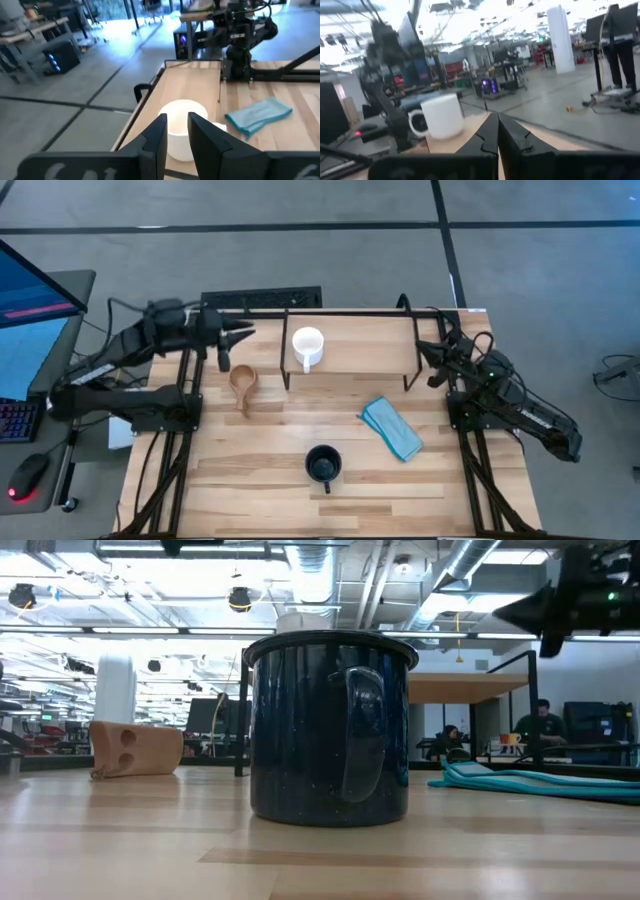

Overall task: Stack small to large cups/mugs on shelf
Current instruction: Put the black mug on the shelf

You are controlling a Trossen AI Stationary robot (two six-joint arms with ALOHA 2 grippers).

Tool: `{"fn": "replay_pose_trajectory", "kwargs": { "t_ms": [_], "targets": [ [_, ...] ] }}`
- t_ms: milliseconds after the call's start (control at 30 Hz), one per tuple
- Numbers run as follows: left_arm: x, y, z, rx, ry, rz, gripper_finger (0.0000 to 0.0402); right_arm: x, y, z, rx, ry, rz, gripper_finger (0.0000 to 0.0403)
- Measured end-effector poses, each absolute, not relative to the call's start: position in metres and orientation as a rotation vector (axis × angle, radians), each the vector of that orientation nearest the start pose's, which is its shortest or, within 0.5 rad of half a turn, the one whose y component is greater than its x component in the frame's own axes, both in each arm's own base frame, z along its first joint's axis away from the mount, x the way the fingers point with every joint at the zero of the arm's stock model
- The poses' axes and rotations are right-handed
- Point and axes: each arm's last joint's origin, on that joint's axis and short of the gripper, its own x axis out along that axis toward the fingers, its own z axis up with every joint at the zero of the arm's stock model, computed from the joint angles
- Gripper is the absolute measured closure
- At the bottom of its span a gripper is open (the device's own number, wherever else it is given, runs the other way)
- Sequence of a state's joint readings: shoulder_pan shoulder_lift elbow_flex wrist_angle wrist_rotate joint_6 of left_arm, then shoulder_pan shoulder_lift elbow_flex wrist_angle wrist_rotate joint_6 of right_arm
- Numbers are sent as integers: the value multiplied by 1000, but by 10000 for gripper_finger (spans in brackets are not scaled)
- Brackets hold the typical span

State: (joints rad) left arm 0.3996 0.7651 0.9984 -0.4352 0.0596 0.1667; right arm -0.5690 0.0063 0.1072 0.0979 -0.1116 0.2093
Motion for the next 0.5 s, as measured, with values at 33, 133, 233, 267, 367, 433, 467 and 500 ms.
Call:
{"fn": "replay_pose_trajectory", "kwargs": {
  "t_ms": [33, 133, 233, 267, 367, 433, 467, 500],
  "targets": [
    [134, 55, 373, 117, 207, 323, 333, 75, -44, 213, 134, -251, -432, 377],
    [124, 50, 345, 102, 158, 328, 333, 73, -41, 222, 140, -280, -387, 377],
    [117, 47, 318, 82, 123, 322, 333, 73, -35, 229, 126, -304, -259, 377],
    [115, 46, 309, 71, 113, 317, 333, 73, -33, 231, 114, -319, -203, 377],
    [113, 44, 288, 62, 85, 293, 333, 74, -25, 235, 91, -341, -51, 377],
    [112, 43, 276, 59, 74, 269, 333, 75, -21, 236, 93, -341, 12, 377],
    [112, 43, 272, 53, 65, 260, 333, 76, -20, 236, 97, -337, 34, 377],
    [111, 42, 268, 47, 60, 253, 333, 77, -18, 235, 103, -333, 55, 377]
  ]
}}
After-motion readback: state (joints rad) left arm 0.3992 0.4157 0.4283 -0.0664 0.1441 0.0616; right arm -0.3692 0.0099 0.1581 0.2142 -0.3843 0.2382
